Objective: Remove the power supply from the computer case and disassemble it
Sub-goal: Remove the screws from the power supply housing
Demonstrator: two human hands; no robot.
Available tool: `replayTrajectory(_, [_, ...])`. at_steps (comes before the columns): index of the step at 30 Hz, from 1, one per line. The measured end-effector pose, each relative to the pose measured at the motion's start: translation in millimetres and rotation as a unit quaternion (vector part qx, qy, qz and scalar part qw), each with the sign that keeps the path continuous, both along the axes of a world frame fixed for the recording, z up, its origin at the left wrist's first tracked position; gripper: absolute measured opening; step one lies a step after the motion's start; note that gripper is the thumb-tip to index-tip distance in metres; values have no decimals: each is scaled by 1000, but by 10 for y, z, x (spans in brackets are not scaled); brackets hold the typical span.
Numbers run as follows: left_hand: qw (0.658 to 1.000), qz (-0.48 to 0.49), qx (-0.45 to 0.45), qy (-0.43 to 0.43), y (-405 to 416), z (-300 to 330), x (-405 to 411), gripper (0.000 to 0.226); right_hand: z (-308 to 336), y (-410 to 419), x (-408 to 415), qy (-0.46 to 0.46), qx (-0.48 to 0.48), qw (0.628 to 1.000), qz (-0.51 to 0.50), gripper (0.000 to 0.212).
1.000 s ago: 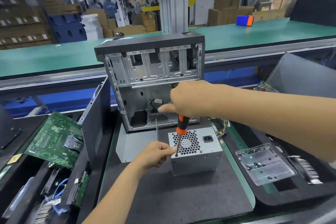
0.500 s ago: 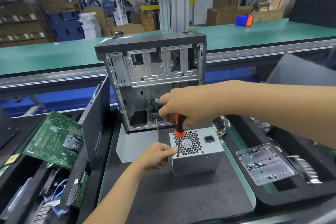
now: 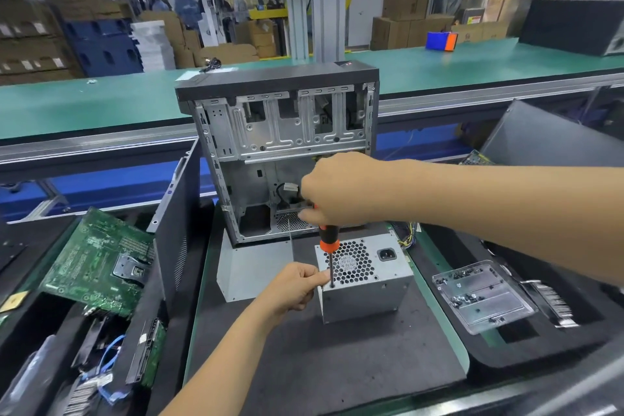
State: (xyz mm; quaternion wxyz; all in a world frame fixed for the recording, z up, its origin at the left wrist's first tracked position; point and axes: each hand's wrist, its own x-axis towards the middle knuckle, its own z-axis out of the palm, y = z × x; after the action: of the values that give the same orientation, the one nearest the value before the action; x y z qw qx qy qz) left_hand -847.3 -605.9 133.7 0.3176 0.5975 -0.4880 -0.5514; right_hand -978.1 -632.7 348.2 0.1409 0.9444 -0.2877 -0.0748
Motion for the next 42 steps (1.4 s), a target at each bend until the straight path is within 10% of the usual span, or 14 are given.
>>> replayTrajectory(3, [1000,-8,-3,-2,-6,-8,13,45,154,38,-26,88,93,989,75,10])
replayTrajectory(6, [1000,-17,-4,2,-15,-9,25,46,212,28,-40,94,171,979,54,25])
replayTrajectory(14, [999,-27,0,-25,-50,-35,32,48,164,-51,111,-9,255,918,-304,67])
replayTrajectory(22, [1000,-19,-3,-8,-9,-1,-2,35,184,108,109,156,146,973,-82,16])
replayTrajectory(27, [999,14,-25,-19,-2,-9,-8,38,211,173,-2,176,153,968,-87,38])
replayTrajectory(36, [955,0,-277,-105,106,-17,-8,13,157,-49,-18,185,348,825,-405,35])
replayTrajectory(42, [974,-78,-208,-53,157,-48,31,33,179,1,68,154,295,905,-266,27])
